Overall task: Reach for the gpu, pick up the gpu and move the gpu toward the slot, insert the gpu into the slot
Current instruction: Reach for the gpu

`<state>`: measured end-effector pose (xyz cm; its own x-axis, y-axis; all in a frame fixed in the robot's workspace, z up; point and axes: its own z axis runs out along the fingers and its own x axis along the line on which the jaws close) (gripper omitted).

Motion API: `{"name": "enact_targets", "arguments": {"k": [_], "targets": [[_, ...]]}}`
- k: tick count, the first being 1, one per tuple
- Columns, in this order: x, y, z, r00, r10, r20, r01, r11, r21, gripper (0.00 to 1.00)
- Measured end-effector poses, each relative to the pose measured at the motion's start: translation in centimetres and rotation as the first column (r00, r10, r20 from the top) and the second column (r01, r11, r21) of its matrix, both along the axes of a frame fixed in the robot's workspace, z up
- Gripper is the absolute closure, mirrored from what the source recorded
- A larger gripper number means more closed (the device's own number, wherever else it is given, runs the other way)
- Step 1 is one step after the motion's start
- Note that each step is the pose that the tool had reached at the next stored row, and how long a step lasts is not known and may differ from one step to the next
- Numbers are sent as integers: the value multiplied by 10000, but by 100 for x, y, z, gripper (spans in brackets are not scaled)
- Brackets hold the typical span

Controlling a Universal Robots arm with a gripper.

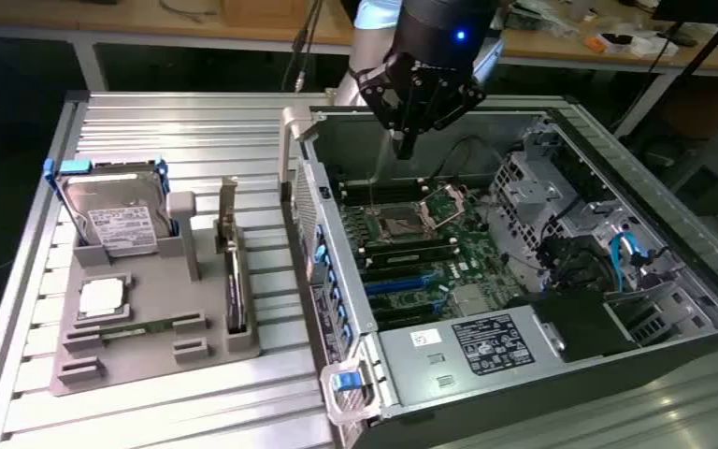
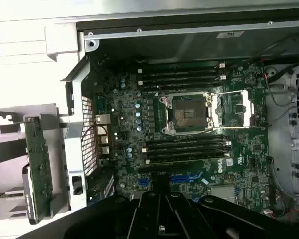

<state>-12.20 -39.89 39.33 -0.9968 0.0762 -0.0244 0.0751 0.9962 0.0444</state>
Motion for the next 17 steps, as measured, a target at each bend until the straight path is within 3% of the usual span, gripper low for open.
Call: {"name": "enact_targets", "arguments": {"k": [17], "targets": [[-404,0,0,10000,1,1,-1,10000,0,89]]}}
